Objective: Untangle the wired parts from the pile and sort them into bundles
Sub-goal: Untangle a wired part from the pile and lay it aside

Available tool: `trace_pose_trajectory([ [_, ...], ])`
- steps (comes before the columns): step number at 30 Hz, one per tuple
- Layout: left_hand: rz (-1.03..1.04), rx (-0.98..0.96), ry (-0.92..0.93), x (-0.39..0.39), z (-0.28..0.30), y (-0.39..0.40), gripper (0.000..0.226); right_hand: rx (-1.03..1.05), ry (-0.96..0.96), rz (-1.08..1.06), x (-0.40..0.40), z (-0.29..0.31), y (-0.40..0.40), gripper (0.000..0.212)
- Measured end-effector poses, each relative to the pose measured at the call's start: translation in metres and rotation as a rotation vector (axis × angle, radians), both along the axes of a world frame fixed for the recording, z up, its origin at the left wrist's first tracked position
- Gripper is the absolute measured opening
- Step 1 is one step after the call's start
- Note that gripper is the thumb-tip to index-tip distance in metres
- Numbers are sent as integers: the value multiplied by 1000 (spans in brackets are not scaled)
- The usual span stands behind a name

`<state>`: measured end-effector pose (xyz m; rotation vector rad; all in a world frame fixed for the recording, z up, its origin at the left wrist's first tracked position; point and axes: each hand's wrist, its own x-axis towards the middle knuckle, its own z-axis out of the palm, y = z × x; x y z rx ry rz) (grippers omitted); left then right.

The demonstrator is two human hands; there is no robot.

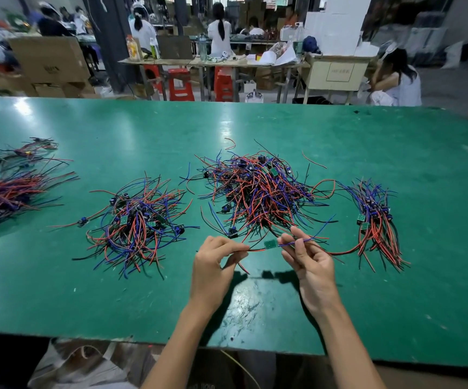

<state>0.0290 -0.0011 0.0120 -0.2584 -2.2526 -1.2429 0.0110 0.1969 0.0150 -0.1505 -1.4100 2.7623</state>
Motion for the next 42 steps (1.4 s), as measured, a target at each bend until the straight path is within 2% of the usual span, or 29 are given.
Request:
trace_pose_trajectory([
  [4,59,-72,-22,-1,-8,2,9,19,-46,-90,0,3,-4,17],
  [6,78,-86,-76,-3,-10,2,11,153,-61,-122,-4,10,-7,16],
  [8,83,-4,-180,-7,-9,2,12,317,-54,-163,-18,24,-3,15],
  [10,97,220,-292,-11,-9,-1,14,439,-37,-264,-45,47,15,16],
  [13,170,581,-360,-16,-6,-12,21,921,-52,-421,-98,85,63,26],
  [16,222,653,-367,-20,-6,-15,26,1373,-187,-509,-144,103,115,28],
  [19,232,639,-368,-20,-7,-12,28,1797,-450,-371,-168,98,141,37],
  [20,241,635,-365,-21,-6,-11,28,1892,-434,-332,-171,94,141,34],
  [22,255,643,-354,-22,-7,-12,29,1951,-237,-236,-178,82,130,33],
  [23,257,645,-352,-22,-7,-13,29,1969,-130,-137,-180,75,121,39],
  [25,251,643,-354,-22,-7,-13,28,2038,-53,95,-182,59,99,44],
  [27,241,646,-358,-21,-7,-13,28,2065,-91,164,-183,41,85,38],
  [31,233,643,-361,-20,-7,-14,28,2109,-83,-147,-175,23,80,28],
  [33,228,639,-363,-21,-7,-13,28,2071,-80,-200,-171,25,82,26],
  [37,212,615,-360,-20,-8,-14,29,1677,-60,-256,-156,36,89,20],
  [42,169,548,-365,-19,-9,-11,28,941,28,-123,-121,47,74,16],
])
